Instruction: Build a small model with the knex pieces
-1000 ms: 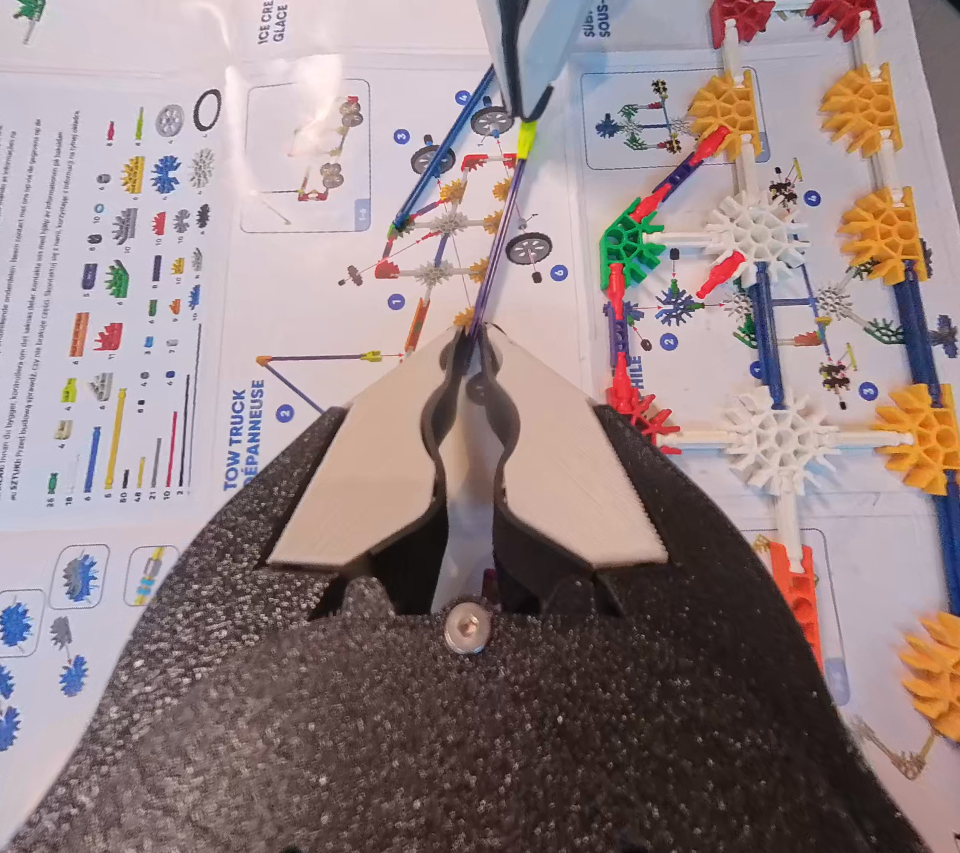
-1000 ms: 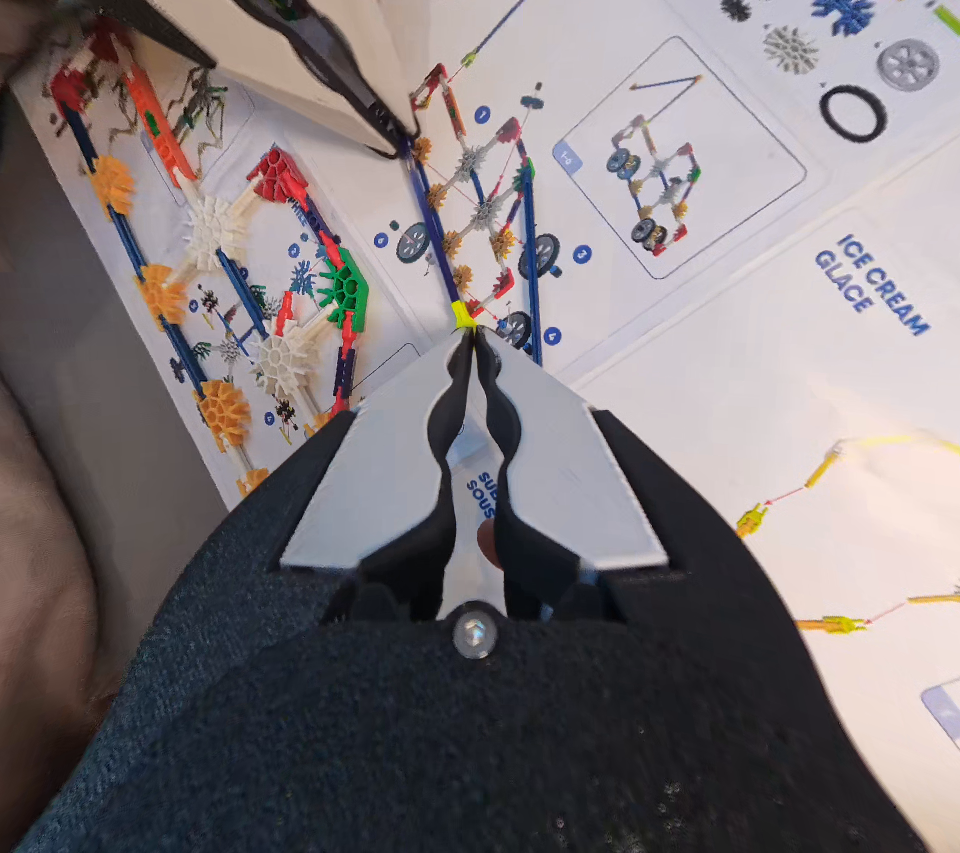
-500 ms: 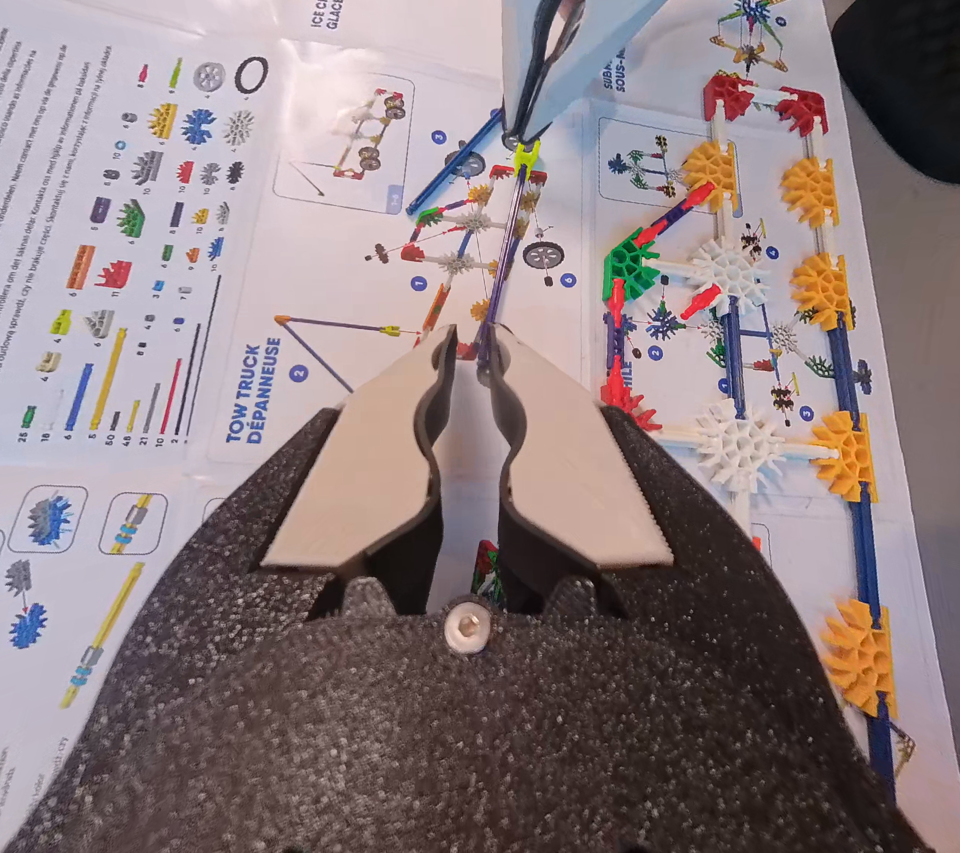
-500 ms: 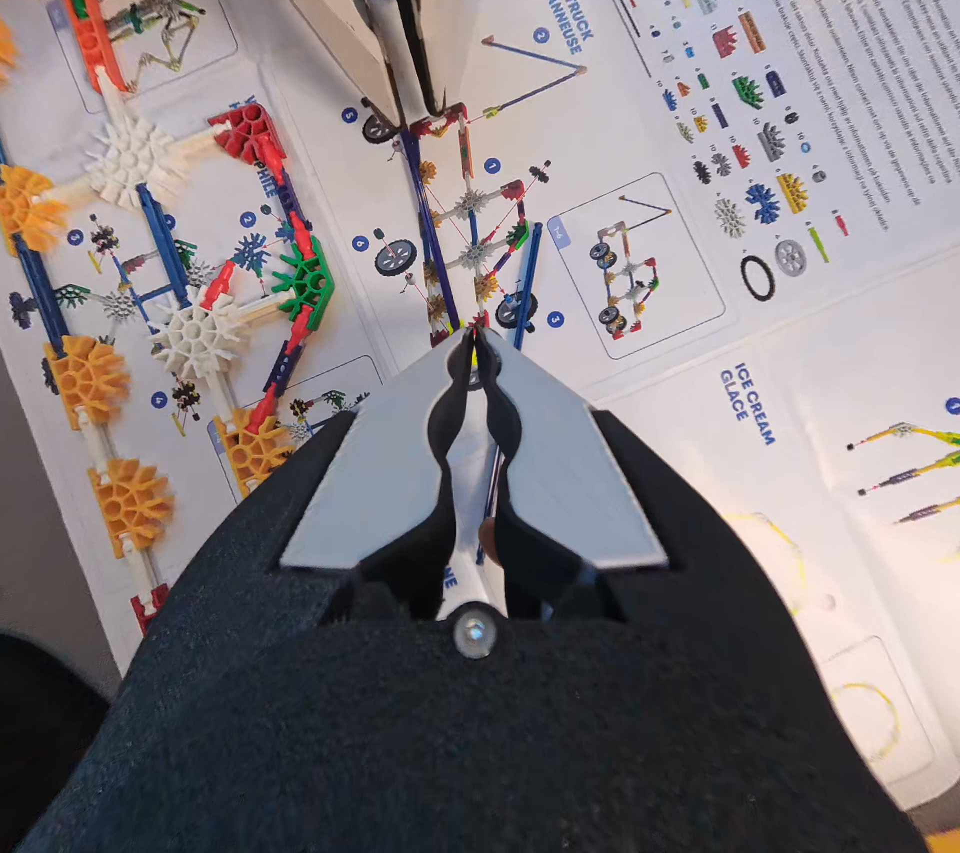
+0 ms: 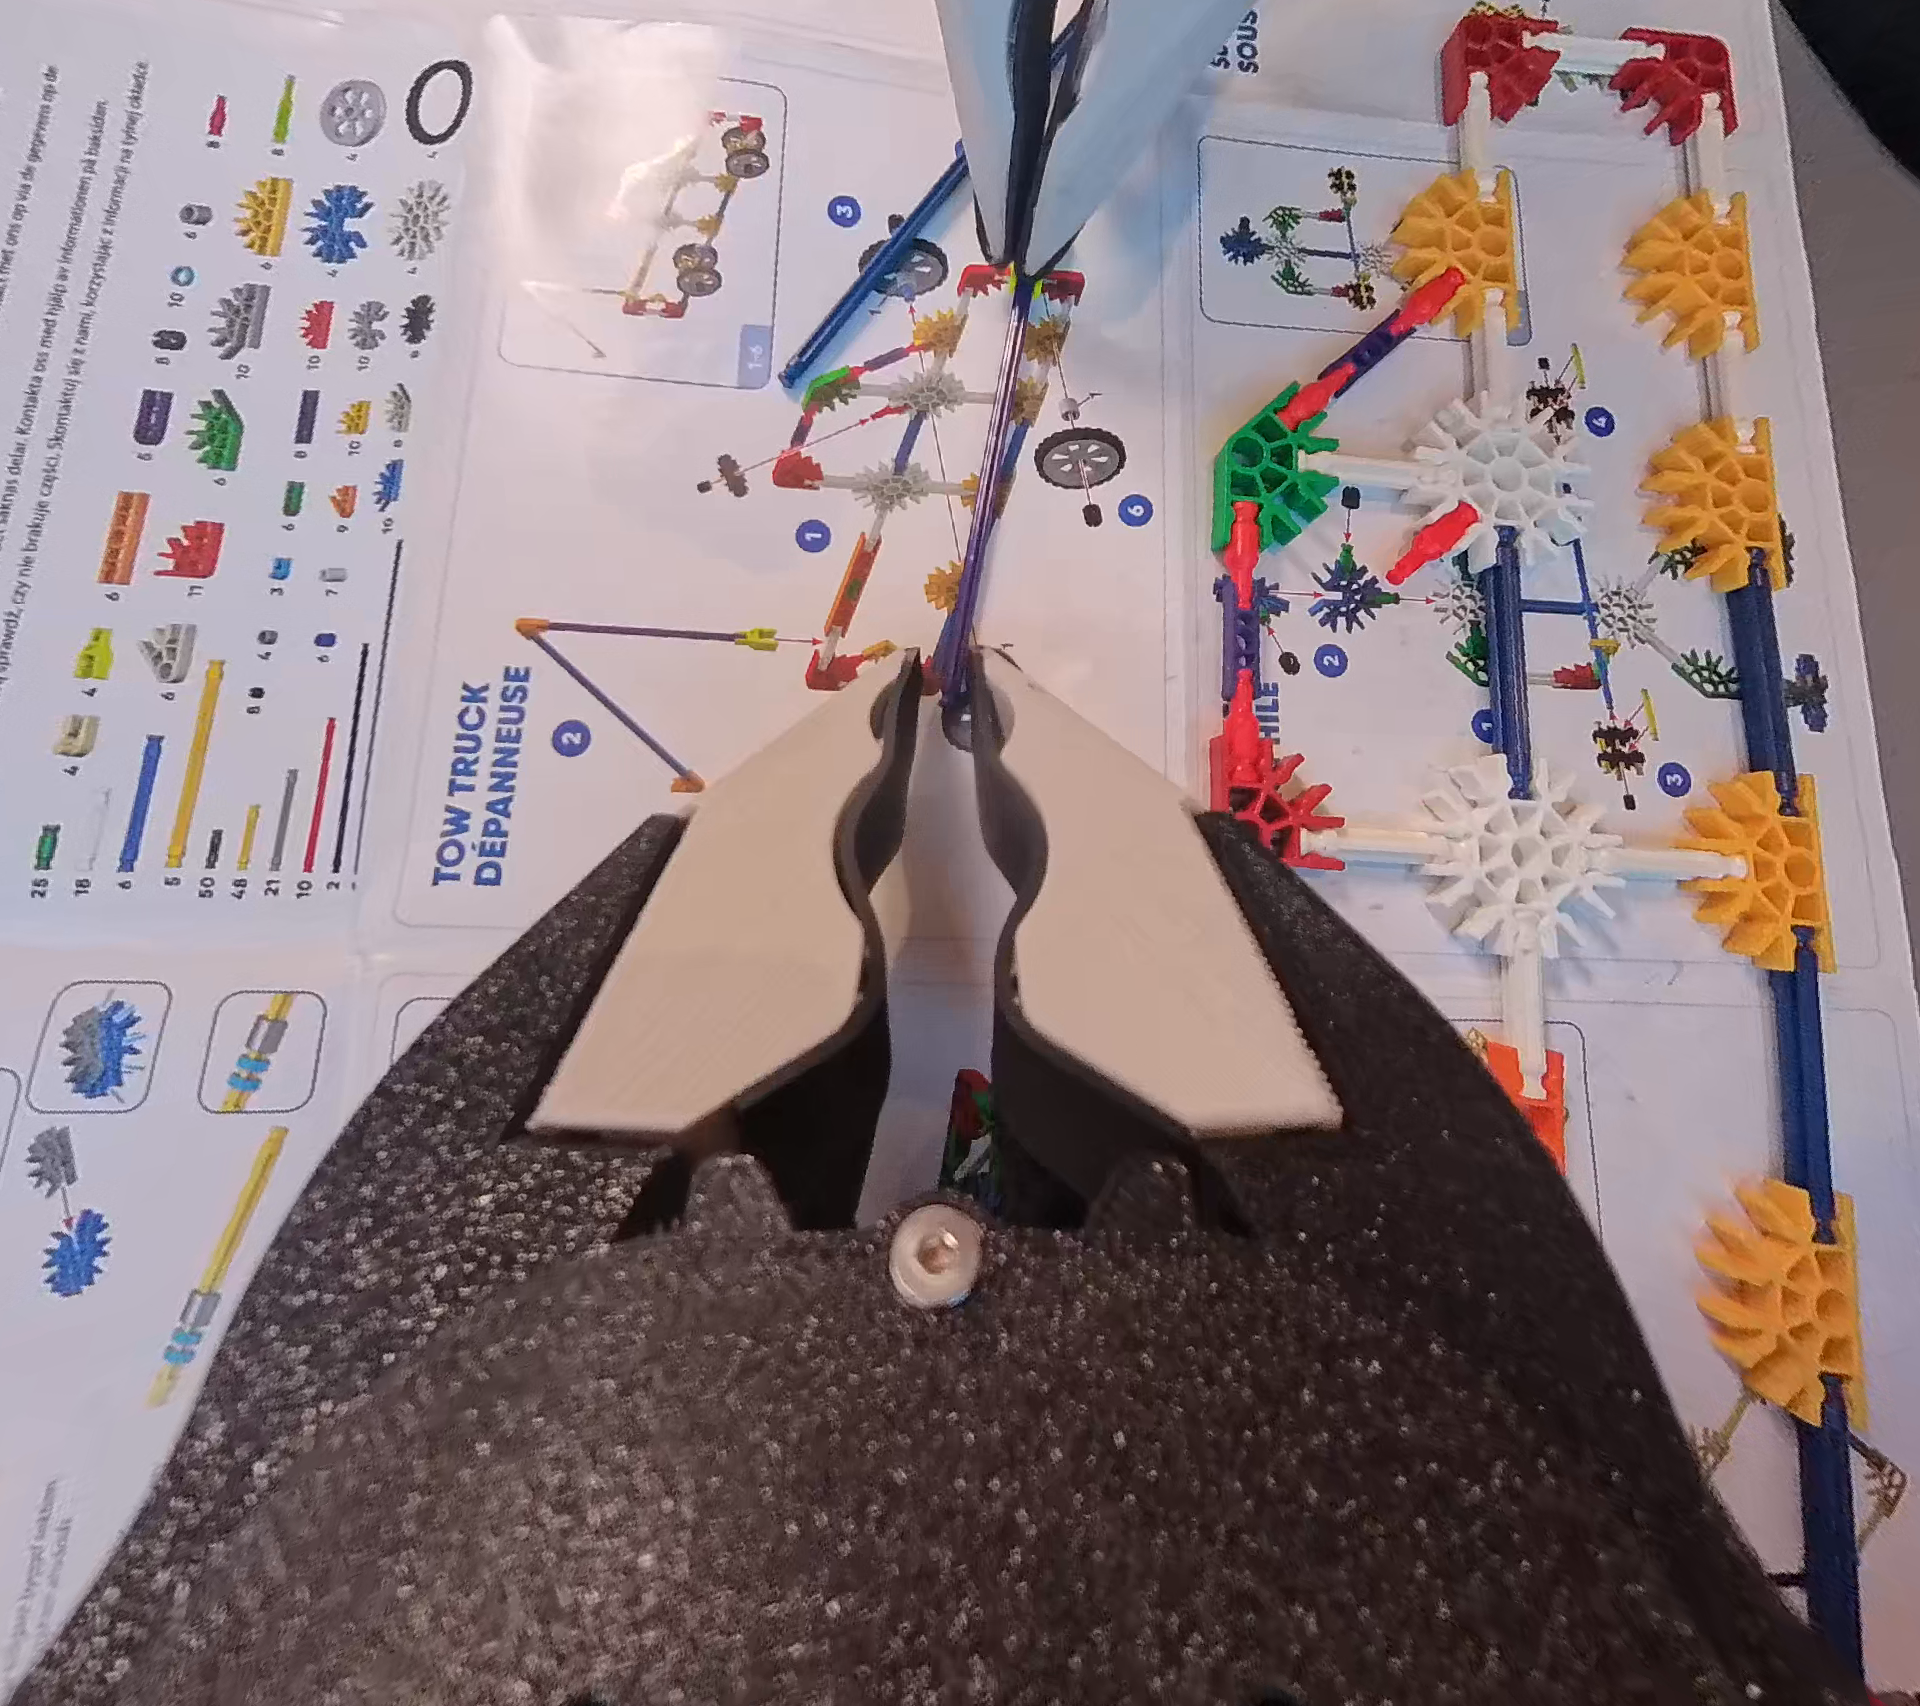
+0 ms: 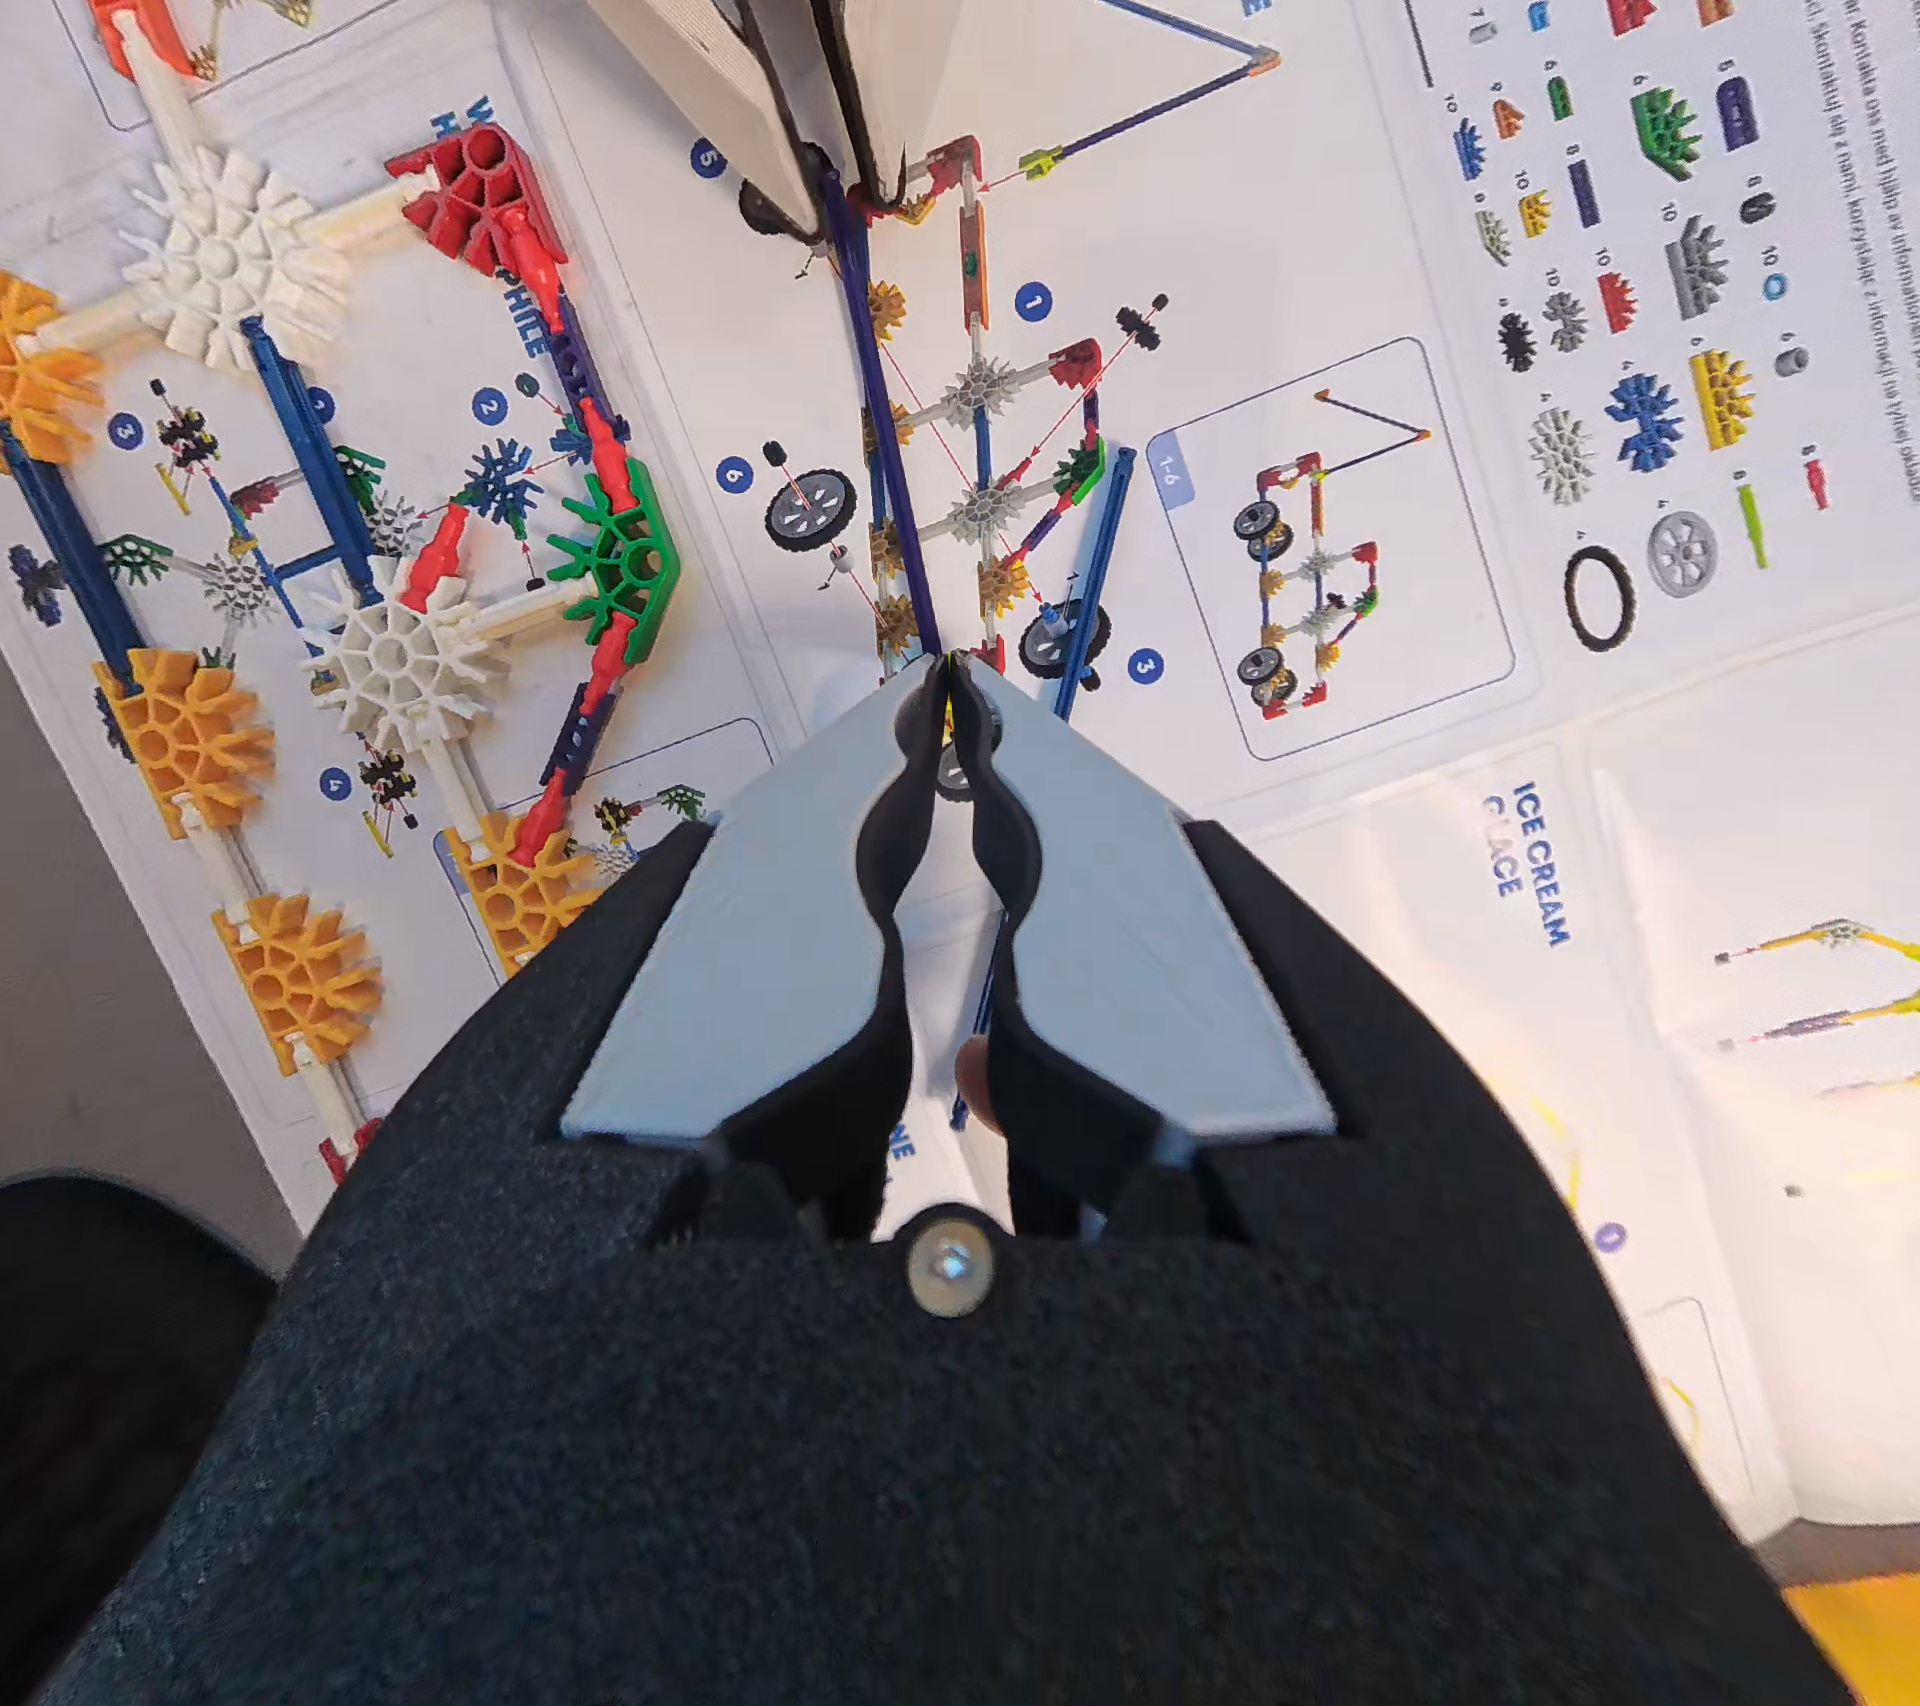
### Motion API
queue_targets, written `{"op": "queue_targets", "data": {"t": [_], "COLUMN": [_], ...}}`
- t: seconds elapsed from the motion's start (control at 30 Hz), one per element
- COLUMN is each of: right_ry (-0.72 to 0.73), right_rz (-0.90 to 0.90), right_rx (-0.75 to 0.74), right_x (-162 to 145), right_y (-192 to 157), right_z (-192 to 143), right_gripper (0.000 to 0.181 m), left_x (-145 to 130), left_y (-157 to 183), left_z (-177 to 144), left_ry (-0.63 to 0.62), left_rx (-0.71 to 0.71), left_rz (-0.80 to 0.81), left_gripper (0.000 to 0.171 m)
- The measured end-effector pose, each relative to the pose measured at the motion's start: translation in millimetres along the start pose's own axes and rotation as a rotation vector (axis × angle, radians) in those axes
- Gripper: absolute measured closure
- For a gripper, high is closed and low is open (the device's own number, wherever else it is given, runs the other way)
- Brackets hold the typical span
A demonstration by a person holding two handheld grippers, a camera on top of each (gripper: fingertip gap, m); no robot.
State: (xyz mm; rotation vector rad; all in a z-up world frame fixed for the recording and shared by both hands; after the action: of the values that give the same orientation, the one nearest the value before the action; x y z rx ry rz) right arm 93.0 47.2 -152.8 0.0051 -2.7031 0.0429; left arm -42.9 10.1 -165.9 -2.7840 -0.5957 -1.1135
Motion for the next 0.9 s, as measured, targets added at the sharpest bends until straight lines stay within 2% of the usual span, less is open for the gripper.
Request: {"op": "queue_targets", "data": {"t": [0.5, 0.73, 0.9], "right_ry": [-0.258, -0.393, -0.393], "right_rz": [-0.021, -0.036, -0.116], "right_rx": [0.02, 0.024, -0.047], "right_x": [17, 25, 25], "right_y": [2, 0, -5], "right_z": [5, 9, 10], "right_gripper": [0.181, 0.181, 0.181], "left_x": [-1, -3, -5], "left_y": [-1, 0, -1], "left_z": [0, -2, -3], "left_ry": [0.016, 0.031, 0.039], "left_rx": [0.008, -0.044, -0.058], "left_rz": [-0.008, -0.058, -0.077], "left_gripper": [0.17, 0.162, 0.162]}}
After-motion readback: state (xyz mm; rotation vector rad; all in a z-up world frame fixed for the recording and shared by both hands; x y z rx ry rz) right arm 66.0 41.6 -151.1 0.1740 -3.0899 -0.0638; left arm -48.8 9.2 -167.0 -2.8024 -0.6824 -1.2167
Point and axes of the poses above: each gripper's, where its closed fingertips meet, z out along the fingers, x out of its top, y = z × x across the jaws, the point moved 6 cm from there along -z, back along the fingers
